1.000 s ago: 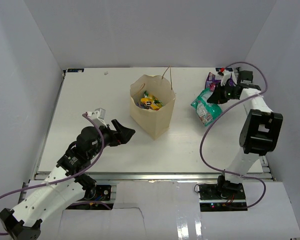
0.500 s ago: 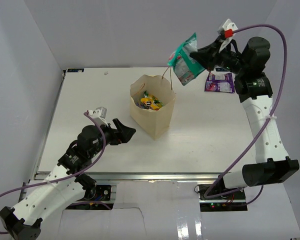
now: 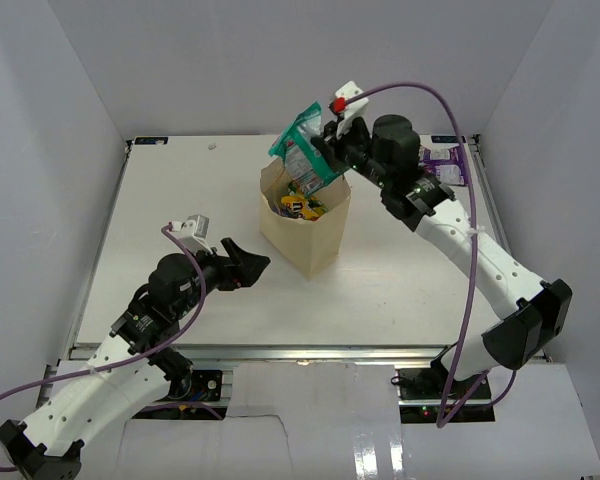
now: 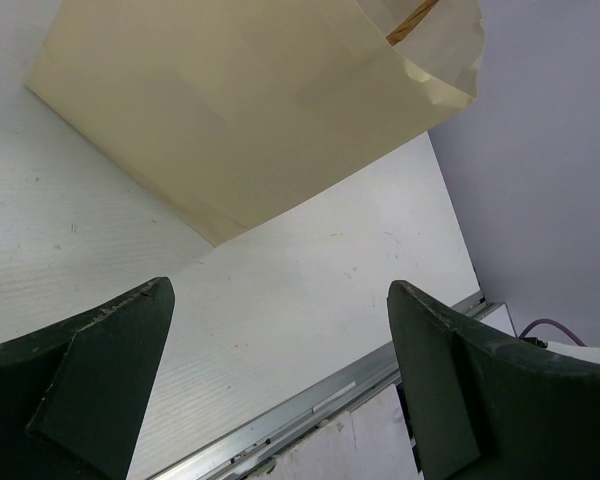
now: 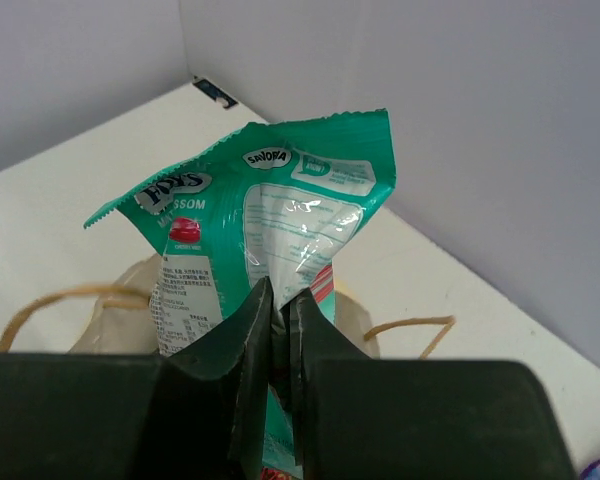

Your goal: Place the snacks into the paper bag

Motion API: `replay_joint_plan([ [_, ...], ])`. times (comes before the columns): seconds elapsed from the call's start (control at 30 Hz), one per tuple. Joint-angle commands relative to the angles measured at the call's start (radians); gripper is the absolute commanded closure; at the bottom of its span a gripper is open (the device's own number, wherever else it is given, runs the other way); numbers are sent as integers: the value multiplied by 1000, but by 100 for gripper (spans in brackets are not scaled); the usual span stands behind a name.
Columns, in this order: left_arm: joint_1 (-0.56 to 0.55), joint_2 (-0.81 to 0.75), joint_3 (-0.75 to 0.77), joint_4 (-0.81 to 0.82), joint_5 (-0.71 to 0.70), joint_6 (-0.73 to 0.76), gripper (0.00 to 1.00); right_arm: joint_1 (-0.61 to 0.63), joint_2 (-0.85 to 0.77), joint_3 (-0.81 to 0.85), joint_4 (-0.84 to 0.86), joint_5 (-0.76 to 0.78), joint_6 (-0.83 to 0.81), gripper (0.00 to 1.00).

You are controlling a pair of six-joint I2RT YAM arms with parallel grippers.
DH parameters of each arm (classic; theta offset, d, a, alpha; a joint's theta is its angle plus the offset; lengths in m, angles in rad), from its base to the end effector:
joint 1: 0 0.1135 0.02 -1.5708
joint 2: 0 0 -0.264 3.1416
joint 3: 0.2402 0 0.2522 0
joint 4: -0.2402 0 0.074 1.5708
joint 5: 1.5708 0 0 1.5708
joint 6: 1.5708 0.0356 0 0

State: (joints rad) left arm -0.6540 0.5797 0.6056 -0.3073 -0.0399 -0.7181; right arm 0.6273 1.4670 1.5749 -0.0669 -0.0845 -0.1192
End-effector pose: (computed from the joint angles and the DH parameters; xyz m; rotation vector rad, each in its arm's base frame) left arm 0.1181 -0.0887 0.2940 -0.0919 1.9520 -0.9005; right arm 0.2728 0.2015 0.4666 -0.6275 1.4156 0.4684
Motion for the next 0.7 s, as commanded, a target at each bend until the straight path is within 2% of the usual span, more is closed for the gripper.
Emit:
replay_joint_plan([
  [0.0,-2,-3,39,2,11,5,2,75,-28,-45,191,248,-42,92],
  [0.13,-3,-4,45,-1,6,11,2,100,-31,-131,231,299,-88,91],
  [0.2,-3,-6,48,-7,2,12,2,101,-34,-147,220,292,-97,85],
  [0.23,-3,-7,49,-9,2,14,2,101,-39,-163,211,287,-102,72],
  [0.3,-3,-9,52,-10,0,16,2,101,-56,-170,191,266,-117,58],
  [0.33,-3,-6,52,-12,-2,17,2,100,-63,-170,178,255,-123,43],
  [0.43,-3,-1,60,-10,-2,22,2,89,-123,-156,136,194,-172,24],
  [0.53,-3,9,65,-13,1,29,2,8,-135,-77,67,76,-198,22],
  [0.57,-1,12,65,-12,2,28,2,-32,-128,-26,-21,-36,-189,22],
  [0.6,-2,12,63,-12,2,28,2,-131,-120,-4,-57,-108,-174,22],
  [0.63,-3,12,62,-12,2,26,2,-183,-94,17,-138,-256,-178,22],
  [0.67,-3,11,59,-12,3,26,2,-242,-77,31,-139,-302,-171,20],
])
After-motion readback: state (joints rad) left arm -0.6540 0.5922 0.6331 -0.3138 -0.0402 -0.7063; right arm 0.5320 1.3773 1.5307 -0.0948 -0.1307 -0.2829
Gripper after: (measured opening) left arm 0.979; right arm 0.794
